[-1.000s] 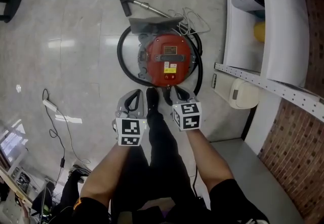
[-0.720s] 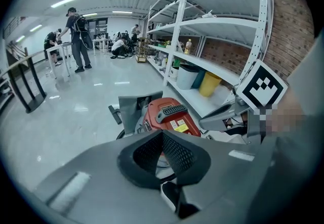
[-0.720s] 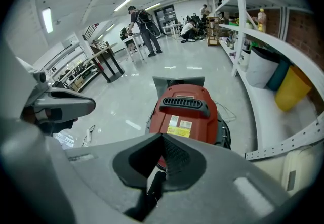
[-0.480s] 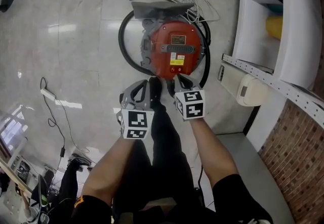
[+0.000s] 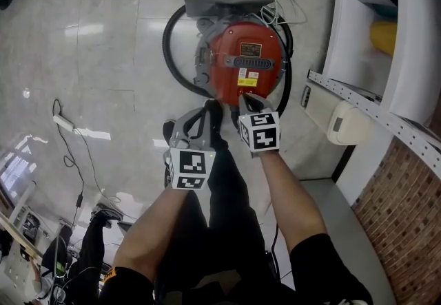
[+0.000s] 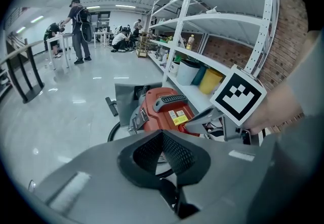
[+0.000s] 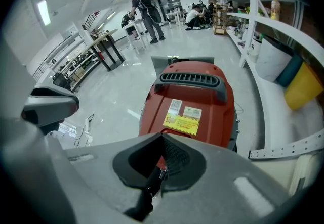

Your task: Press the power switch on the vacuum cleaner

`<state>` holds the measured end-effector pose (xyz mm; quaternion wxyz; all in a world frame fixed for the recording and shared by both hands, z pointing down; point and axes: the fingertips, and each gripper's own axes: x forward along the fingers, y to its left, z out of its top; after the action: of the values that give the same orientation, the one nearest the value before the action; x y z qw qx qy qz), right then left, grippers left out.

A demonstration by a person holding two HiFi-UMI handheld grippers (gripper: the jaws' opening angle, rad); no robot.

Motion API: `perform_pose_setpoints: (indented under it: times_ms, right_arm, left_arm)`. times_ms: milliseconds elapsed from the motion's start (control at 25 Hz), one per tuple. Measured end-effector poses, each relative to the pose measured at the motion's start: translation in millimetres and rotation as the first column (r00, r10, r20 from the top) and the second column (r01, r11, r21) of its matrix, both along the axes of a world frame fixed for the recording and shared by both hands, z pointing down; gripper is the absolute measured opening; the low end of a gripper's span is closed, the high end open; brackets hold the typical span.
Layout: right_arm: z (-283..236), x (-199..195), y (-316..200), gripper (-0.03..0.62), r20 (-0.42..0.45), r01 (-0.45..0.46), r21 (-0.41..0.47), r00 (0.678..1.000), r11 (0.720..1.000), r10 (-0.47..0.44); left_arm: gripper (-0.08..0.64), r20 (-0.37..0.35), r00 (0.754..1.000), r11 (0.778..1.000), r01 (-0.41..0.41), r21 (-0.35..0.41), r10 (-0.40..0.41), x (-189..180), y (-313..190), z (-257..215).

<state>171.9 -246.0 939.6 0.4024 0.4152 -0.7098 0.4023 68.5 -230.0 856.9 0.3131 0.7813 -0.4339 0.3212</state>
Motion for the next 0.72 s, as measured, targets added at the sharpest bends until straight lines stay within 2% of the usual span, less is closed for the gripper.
perform_pose_setpoints:
  times_ms: [720]
  right_arm:
    - [18.4, -7.9, -0.1, -0.008, -0.064, 0.038, -0.052, 0.997, 0.998, -0.042]
  left_arm:
    - [0.015, -0.008, 1.0, 1.0, 0.009, 0.007, -0.009, -14.3, -7.8, 1.7]
